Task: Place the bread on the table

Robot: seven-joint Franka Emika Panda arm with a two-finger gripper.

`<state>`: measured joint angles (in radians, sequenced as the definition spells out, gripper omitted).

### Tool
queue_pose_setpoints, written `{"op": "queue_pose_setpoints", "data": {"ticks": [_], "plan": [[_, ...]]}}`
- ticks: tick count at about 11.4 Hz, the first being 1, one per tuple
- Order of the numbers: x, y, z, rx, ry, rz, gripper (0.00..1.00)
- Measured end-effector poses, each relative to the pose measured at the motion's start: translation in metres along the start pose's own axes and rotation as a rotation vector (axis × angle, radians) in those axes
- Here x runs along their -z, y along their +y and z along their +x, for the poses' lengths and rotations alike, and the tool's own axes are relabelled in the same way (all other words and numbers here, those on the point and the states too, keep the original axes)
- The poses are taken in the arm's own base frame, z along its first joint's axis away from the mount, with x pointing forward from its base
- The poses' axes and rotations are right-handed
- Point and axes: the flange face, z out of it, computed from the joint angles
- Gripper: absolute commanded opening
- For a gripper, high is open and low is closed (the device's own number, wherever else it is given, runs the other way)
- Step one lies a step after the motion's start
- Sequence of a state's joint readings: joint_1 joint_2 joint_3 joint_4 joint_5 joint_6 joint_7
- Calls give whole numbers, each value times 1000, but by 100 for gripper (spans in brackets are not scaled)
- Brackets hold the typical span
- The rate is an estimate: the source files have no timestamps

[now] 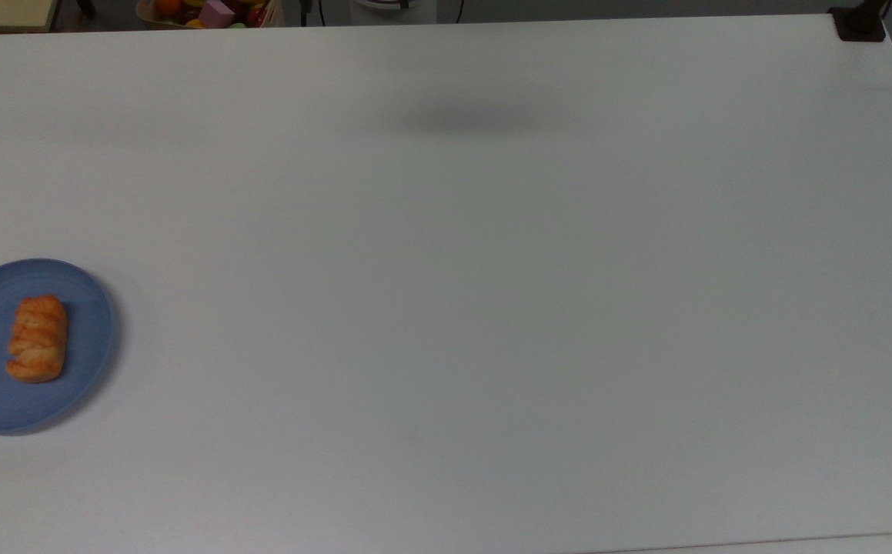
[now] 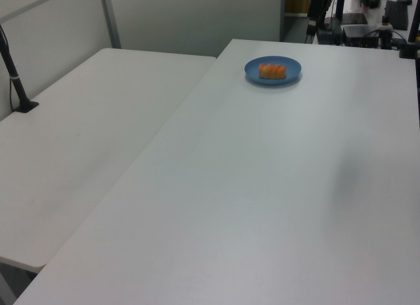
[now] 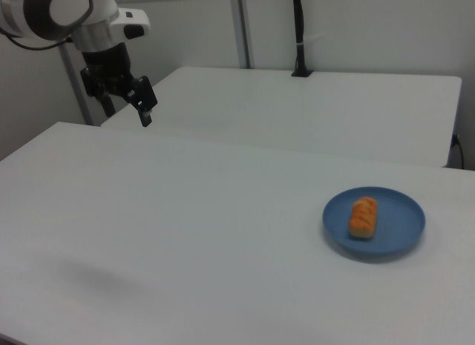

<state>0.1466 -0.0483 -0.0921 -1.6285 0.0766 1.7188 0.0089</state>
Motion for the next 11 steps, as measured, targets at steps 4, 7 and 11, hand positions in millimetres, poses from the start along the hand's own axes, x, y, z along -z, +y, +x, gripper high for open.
{"op": "queue_pose_setpoints", "data": {"ticks": [4, 7, 11], "plan": [[0, 1, 0, -2, 0, 0, 100], [0, 1, 0, -3, 0, 0, 100], [1, 10, 0, 12, 1, -2, 100]]}}
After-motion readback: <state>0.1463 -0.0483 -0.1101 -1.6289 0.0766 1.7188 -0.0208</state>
